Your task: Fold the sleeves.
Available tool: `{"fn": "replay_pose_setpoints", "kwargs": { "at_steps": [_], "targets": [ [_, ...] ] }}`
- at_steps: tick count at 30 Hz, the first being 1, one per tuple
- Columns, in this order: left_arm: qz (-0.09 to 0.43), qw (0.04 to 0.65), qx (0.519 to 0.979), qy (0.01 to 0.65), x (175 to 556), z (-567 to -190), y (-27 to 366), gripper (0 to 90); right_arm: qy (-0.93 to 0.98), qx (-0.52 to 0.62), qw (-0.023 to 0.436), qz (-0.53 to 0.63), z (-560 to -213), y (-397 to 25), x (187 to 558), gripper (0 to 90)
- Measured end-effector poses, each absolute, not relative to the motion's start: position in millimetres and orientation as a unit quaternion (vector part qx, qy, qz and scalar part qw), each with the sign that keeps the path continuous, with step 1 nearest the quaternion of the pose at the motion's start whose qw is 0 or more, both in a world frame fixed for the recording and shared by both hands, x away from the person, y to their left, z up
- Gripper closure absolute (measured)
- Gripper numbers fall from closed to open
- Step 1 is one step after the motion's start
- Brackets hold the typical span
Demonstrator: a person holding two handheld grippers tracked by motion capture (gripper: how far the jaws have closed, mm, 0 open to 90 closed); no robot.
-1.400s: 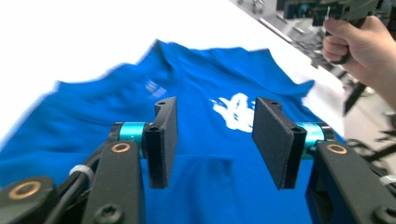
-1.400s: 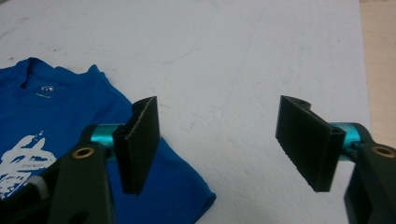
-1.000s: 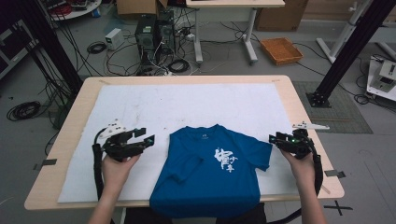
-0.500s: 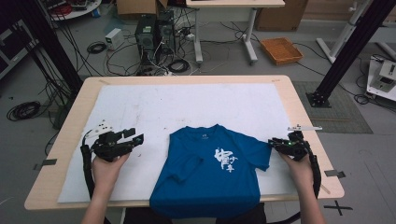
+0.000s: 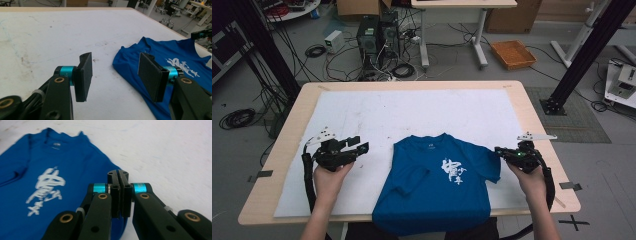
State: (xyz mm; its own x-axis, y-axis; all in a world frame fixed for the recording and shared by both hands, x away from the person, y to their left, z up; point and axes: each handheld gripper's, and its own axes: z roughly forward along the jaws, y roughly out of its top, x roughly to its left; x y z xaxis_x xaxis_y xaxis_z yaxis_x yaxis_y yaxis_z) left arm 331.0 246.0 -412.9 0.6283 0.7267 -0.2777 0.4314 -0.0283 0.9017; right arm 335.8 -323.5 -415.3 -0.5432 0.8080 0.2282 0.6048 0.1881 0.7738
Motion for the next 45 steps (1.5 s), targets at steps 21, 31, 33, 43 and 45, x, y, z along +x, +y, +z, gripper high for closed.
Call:
{"fn": "replay_pose_setpoints", "kwargs": {
  "at_steps": [21,31,33,43,45],
  "targets": [
    [0.097,0.572,0.712,0.397,331,-412,233,45.3,0.804,0.37,0.116,0.45,-390,-202,312,89.3],
    [0.083,0.569,0.72,0.39,331,-414,223,45.2,0.827,0.354,0.109,0.423,-405,-150,320,80.8],
    [0.082,0.566,0.723,0.388,331,-415,221,45.2,0.828,0.348,0.109,0.425,-407,-148,322,77.3],
    [0.106,0.561,0.728,0.38,329,-413,215,42.7,0.772,0.385,0.136,0.487,-391,-211,327,45.2],
    [0.114,0.561,0.728,0.378,328,-412,216,42.7,0.759,0.399,0.143,0.494,-388,-228,329,40.5]
  ]
}}
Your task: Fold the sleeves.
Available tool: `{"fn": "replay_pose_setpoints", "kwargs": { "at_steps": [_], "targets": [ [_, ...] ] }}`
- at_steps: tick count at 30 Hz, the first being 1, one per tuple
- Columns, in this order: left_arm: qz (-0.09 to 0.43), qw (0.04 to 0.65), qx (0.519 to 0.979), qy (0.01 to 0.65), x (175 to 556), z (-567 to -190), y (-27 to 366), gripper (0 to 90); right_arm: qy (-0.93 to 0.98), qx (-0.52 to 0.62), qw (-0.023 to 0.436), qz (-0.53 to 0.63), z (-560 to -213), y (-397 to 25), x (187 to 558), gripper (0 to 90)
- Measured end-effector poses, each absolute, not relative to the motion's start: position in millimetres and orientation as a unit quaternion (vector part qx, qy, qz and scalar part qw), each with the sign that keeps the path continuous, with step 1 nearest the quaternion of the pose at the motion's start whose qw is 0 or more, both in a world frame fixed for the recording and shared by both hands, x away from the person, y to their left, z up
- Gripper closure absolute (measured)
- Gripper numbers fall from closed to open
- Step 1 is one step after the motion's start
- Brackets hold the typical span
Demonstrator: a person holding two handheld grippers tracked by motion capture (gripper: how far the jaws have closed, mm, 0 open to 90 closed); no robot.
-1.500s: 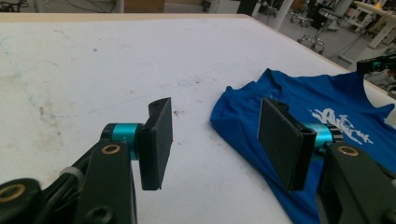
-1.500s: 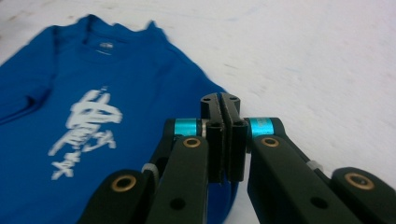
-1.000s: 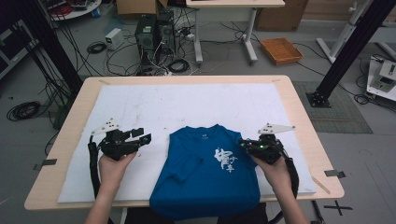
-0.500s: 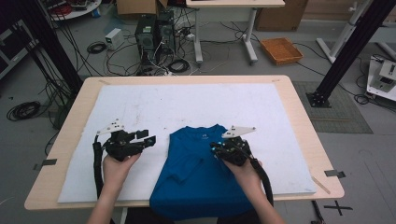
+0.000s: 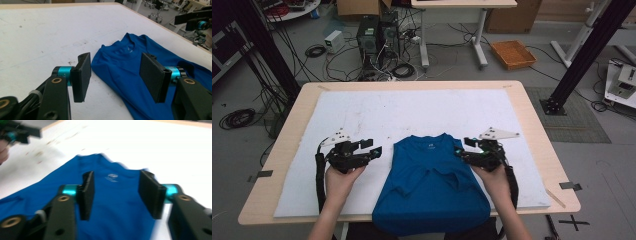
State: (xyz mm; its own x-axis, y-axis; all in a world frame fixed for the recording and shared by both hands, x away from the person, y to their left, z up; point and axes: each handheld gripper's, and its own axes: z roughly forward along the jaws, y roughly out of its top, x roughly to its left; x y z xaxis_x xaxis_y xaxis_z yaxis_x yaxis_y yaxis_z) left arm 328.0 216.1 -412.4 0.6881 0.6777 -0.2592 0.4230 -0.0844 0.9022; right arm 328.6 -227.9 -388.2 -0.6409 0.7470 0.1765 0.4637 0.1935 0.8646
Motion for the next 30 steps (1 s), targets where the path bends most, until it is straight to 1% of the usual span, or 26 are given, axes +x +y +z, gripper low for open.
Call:
{"fn": "replay_pose_setpoints", "kwargs": {
  "at_steps": [2,3,4,6,9,13,30],
  "targets": [
    [0.12,0.557,0.729,0.381,328,-412,218,41.7,0.747,0.409,0.152,0.501,-385,-242,329,36.8],
    [0.12,0.557,0.729,0.381,328,-412,218,40.8,0.747,0.409,0.152,0.501,-385,-242,329,36.8],
    [0.123,0.553,0.73,0.382,329,-412,219,40.8,0.737,0.417,0.164,0.506,-382,-253,330,34.8],
    [0.124,0.552,0.73,0.383,329,-412,220,40.8,0.732,0.421,0.165,0.509,-381,-257,331,34.3],
    [0.128,0.549,0.729,0.387,328,-413,223,40.2,0.721,0.43,0.18,0.513,-378,-271,333,32.5],
    [0.132,0.551,0.724,0.393,327,-413,227,39.8,0.715,0.442,0.181,0.511,-379,-280,337,31.4],
    [0.132,0.546,0.729,0.39,323,-414,229,39.4,0.708,0.454,0.18,0.511,-381,-287,341,30.4]
  ]
}}
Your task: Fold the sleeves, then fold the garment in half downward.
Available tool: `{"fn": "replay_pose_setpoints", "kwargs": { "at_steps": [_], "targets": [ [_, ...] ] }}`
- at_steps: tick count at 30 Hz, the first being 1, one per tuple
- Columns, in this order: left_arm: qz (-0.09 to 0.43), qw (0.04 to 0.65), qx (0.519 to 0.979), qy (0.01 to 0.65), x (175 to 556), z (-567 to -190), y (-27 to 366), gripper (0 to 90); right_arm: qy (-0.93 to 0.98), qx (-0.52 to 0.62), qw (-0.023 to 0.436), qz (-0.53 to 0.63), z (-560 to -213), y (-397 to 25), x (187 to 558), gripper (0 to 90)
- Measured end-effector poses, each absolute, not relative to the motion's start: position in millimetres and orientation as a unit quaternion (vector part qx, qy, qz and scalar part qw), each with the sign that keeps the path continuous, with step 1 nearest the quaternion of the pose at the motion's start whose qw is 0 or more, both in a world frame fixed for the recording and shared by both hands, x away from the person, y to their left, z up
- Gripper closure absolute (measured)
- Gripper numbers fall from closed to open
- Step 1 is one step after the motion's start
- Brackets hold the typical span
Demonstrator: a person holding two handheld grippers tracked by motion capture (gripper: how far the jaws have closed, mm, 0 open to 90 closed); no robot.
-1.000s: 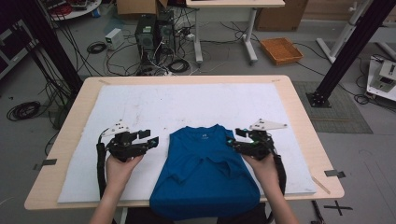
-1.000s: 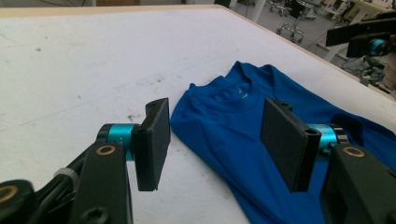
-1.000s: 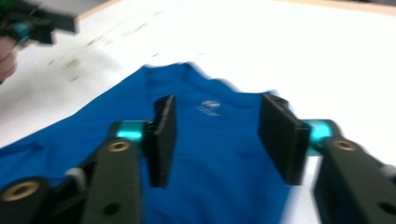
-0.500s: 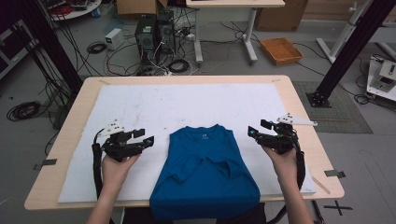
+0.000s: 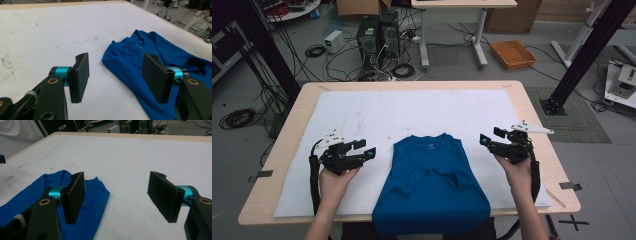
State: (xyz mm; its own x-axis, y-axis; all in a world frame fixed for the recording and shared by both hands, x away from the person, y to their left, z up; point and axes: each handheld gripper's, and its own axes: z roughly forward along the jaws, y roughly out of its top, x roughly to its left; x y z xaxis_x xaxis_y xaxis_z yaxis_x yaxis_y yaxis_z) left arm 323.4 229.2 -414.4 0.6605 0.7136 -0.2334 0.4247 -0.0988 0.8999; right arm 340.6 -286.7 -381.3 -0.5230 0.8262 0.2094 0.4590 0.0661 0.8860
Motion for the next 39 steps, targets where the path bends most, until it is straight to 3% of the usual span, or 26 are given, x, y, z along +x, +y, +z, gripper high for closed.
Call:
{"fn": "replay_pose_setpoints", "kwargs": {
  "at_steps": [8,15,20,34,39],
  "targets": [
    [0.123,0.543,0.733,0.391,324,-416,223,39.5,0.71,0.453,0.18,0.508,-383,-286,343,30.7],
    [0.102,0.511,0.759,0.391,329,-426,198,44.0,0.728,0.452,0.162,0.49,-400,-281,349,42.2],
    [0.087,0.491,0.769,0.399,331,-434,180,52.6,0.744,0.455,0.151,0.467,-418,-272,353,48.2],
    [0.082,0.436,0.78,0.441,344,-451,152,53.7,0.78,0.447,0.136,0.415,-443,-243,361,55.3],
    [0.096,0.432,0.779,0.443,344,-451,152,63.7,0.796,0.438,0.14,0.393,-451,-235,364,64.7]
  ]
}}
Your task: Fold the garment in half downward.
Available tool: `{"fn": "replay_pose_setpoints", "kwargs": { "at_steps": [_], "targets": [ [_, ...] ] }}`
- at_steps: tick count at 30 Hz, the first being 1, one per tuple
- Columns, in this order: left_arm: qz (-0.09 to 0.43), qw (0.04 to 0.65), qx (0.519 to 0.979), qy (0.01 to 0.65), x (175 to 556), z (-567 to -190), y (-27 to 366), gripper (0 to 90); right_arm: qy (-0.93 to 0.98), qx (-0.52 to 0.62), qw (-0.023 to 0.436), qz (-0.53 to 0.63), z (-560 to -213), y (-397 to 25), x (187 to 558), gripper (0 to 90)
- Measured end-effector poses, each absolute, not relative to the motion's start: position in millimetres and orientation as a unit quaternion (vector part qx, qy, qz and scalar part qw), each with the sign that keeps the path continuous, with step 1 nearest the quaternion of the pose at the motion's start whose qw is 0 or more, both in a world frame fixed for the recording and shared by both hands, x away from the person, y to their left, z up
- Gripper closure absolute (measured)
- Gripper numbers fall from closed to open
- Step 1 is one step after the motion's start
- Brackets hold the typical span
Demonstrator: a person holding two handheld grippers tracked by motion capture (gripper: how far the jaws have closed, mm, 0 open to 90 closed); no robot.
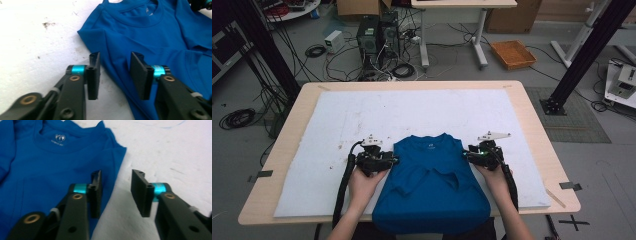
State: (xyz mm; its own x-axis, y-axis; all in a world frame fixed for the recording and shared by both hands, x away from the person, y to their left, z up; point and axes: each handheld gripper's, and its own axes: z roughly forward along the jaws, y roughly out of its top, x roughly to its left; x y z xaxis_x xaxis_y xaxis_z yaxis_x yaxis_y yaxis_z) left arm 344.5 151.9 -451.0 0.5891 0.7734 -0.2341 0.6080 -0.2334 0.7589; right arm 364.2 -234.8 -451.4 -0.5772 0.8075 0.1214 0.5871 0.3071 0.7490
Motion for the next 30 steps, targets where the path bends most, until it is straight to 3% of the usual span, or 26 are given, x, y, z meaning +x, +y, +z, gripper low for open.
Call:
{"fn": "replay_pose_setpoints", "kwargs": {
  "at_steps": [3,8,11,13,14,15,20,30],
  "targets": [
    [0.098,0.432,0.783,0.437,343,-450,150,72.3,0.805,0.424,0.15,0.387,-451,-230,362,80.4],
    [0.107,0.433,0.784,0.433,341,-448,151,83.2,0.798,0.433,0.154,0.388,-449,-233,362,86.7],
    [0.108,0.432,0.78,0.44,341,-447,155,83.2,0.791,0.443,0.154,0.393,-448,-238,362,86.8],
    [0.106,0.43,0.778,0.445,342,-448,156,82.7,0.785,0.451,0.154,0.395,-448,-243,362,85.6],
    [0.107,0.429,0.776,0.45,342,-448,156,79.2,0.783,0.455,0.153,0.397,-448,-245,362,81.1],
    [0.107,0.426,0.774,0.456,343,-448,156,69.1,0.779,0.457,0.153,0.402,-448,-248,363,78.6],
    [0.1,0.444,0.758,0.467,350,-446,162,60.0,0.769,0.461,0.155,0.415,-442,-252,367,71.8],
    [0.077,0.452,0.752,0.475,383,-440,159,55.7,0.772,0.466,0.129,0.413,-442,-234,396,64.6]
  ]
}}
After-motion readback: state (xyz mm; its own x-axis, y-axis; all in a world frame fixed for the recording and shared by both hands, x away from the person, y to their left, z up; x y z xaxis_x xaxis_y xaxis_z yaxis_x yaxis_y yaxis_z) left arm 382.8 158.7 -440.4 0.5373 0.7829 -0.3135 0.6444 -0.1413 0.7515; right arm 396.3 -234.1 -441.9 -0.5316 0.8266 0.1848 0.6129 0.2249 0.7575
